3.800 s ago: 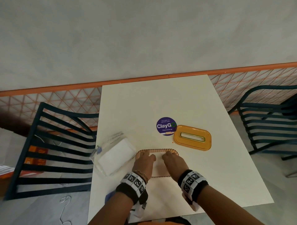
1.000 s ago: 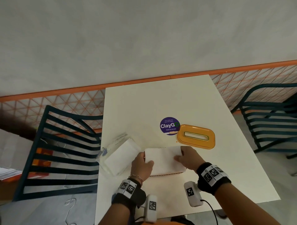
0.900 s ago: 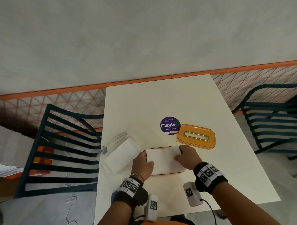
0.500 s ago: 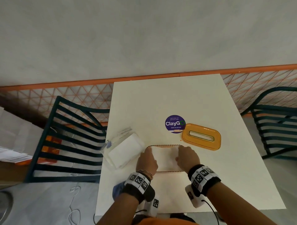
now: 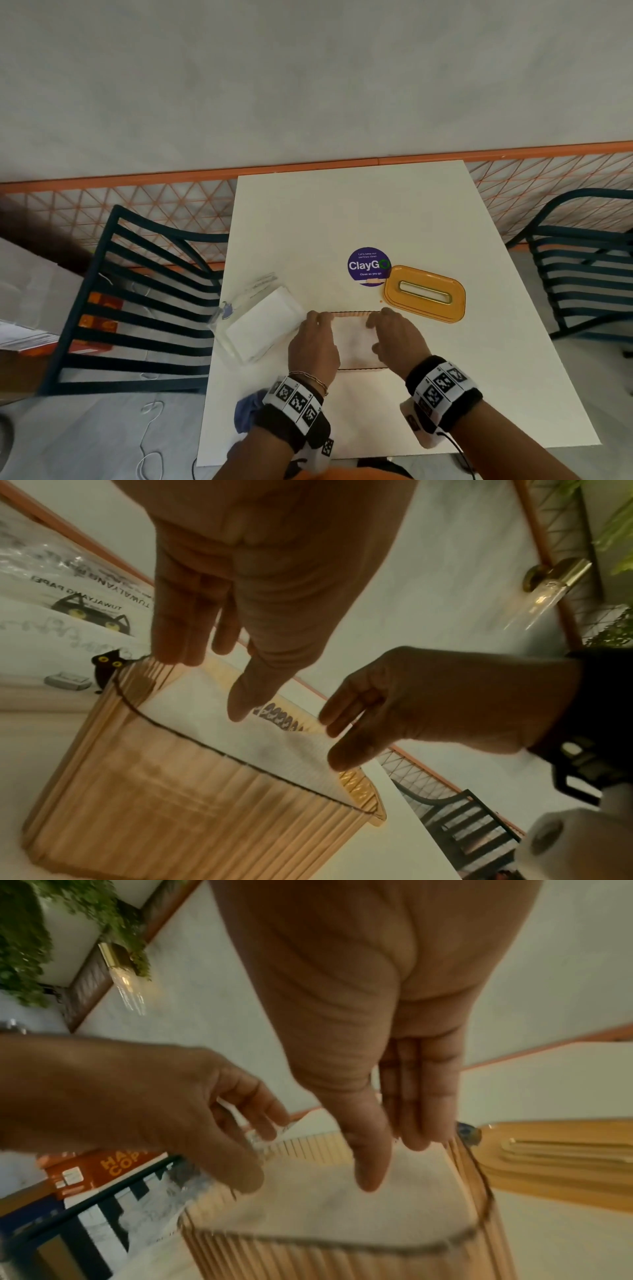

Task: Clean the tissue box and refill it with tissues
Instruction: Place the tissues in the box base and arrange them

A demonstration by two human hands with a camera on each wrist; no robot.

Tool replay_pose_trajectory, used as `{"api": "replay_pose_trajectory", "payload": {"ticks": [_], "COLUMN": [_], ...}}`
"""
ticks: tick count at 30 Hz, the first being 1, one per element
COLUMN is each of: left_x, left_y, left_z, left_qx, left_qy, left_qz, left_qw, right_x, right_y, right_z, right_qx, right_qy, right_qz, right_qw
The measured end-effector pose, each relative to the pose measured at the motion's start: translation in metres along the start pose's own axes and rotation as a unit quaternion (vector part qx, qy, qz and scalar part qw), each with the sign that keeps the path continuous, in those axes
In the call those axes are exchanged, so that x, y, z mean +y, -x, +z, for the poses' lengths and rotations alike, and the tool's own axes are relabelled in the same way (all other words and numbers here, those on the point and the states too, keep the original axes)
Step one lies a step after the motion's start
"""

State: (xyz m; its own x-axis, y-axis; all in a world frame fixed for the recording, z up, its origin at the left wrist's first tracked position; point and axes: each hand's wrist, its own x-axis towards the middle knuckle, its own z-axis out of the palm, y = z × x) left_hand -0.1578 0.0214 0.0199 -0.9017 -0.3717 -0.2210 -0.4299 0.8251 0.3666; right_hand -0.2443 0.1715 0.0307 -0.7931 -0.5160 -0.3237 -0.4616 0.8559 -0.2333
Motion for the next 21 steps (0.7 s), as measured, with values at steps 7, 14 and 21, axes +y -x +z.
{"api": "replay_pose_trajectory", "payload": {"ticks": [7, 14, 21], "left_x": [-0.009, -0.021, -0.111], "left_y": [-0.012, -0.018, -0.05], "left_z": [0.016, -0.006, -0.044], "left_qx": [-0.089, -0.03, 0.017], "left_qy": [-0.006, 0.08, 0.107], "left_qz": [0.062, 0.02, -0.158], "left_qw": [0.994, 0.996, 0.981], "right_x": [-0.008, -0.011, -0.006], "right_y": [0.002, -0.008, -0.012], "right_z": [0.024, 0.019, 0.007], "right_qx": [-0.043, -0.002, 0.137], "right_qy": [0.039, -0.003, -0.068], "right_qz": [-0.019, 0.001, 0.094], "right_qw": [0.998, 1.0, 0.984]}}
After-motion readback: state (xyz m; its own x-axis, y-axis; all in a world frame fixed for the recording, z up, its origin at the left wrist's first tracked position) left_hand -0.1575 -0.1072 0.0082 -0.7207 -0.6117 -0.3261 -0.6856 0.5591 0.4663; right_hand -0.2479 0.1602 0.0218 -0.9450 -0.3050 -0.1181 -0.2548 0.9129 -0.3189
